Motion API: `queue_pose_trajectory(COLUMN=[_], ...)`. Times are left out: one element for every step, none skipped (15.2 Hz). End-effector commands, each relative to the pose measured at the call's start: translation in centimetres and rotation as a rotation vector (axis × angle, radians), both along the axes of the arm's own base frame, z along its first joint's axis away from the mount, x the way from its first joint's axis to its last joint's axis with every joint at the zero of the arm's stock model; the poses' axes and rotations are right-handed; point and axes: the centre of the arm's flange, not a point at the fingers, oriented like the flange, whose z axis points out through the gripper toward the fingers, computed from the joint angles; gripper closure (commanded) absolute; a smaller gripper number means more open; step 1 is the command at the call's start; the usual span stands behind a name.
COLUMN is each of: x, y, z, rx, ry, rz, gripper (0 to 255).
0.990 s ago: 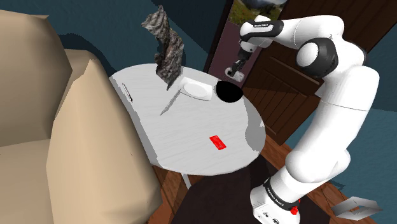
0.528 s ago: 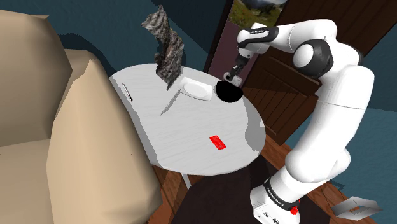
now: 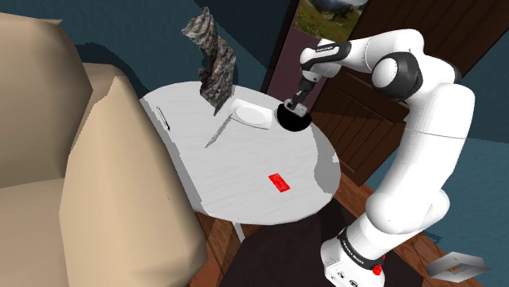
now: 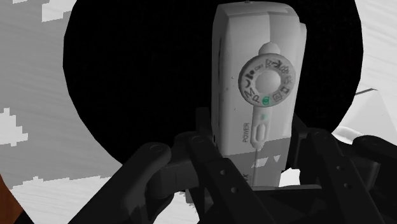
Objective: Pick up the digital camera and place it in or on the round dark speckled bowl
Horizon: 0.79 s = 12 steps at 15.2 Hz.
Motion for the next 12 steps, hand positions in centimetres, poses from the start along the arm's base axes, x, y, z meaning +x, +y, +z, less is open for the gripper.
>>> queue_pose_trajectory(x=[-0.02, -0.02, -0.02, -0.02, -0.02, -0.02, -0.02, -0.02, -0.02, -0.02, -0.02, -0.02], y=[0.04, 0.04, 0.04, 0.04, 0.04, 0.04, 0.04, 0.03, 0.03, 0.03, 0.03, 0.04], z=[-0.13, -0.13, -0.13, -0.13, -0.13, -0.13, -0.13, -0.13, -0.12, -0.12, -0.12, -0.13], rx=[0.0, 0.0, 0.0, 0.0, 0.0, 0.0, 0.0, 0.0, 0.0, 0.0, 0.0, 0.0], ry=[-0.001, -0.001, -0.001, -0.001, -0.001, -0.001, -0.001, -0.001, -0.001, -0.001, -0.001, -0.001], rz=[0.0, 0.0, 0.0, 0.0, 0.0, 0.0, 0.0, 0.0, 0.0, 0.0, 0.0, 0.0], gripper=[255, 255, 255, 255, 255, 255, 0, 0, 0, 0, 0, 0])
